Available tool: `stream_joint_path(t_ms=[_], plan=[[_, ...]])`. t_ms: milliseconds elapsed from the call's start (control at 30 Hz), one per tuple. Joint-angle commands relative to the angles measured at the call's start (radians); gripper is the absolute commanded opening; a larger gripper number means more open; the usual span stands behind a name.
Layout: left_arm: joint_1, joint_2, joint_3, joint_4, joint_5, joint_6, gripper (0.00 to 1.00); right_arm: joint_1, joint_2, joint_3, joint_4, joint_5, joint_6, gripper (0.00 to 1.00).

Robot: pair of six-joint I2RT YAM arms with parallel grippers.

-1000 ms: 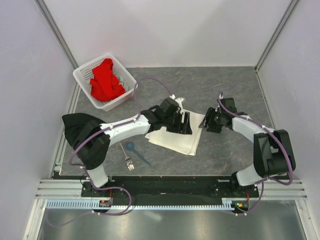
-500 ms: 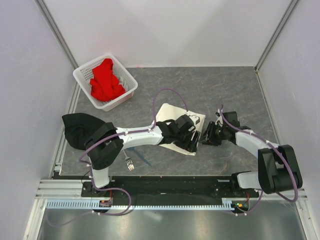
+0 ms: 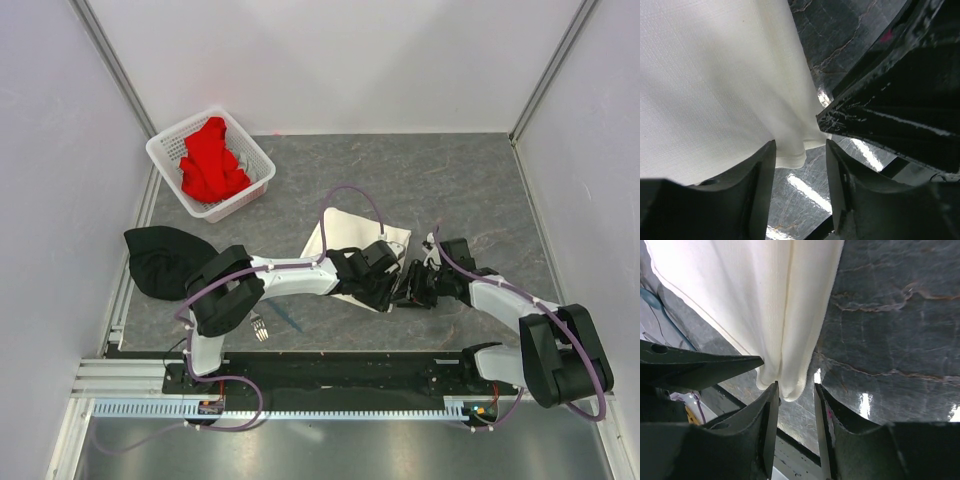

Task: Fold the napkin into a case and place the utensils inside
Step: Smooth out the lower triangle-folded napkin at the center of the board.

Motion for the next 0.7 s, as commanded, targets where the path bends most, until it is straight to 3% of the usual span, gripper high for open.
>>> stream_joint_path(t_ms=[0, 167, 267, 400, 500, 667], plan=[[-0.010, -0.004, 0.038, -0.011, -0.038, 0.001, 0.48, 0.012, 0.002, -0.015, 0.042, -0.020, 0.012, 0.41], [-0.010, 0.013, 0.057, -0.032, -0.049, 0.006, 0.43, 0.012, 0.016, -0.038, 0.058, -0.015, 0.007, 0.39], [-0.010, 0.022, 0.066, -0.044, -0.049, 0.004, 0.34, 0.015, 0.019, -0.052, 0.073, -0.025, 0.013, 0.38], [-0.010, 0.015, 0.084, -0.057, -0.049, -0.005, 0.11, 0.018, 0.021, -0.067, 0.090, -0.032, 0.019, 0.33], [-0.010, -0.014, 0.094, -0.058, -0.047, -0.035, 0.02, 0.018, 0.018, -0.070, 0.091, -0.032, 0.022, 0.26], [-0.010, -0.015, 0.118, -0.058, 0.002, -0.066, 0.02, 0.020, 0.016, -0.073, 0.099, -0.034, 0.033, 0.16]])
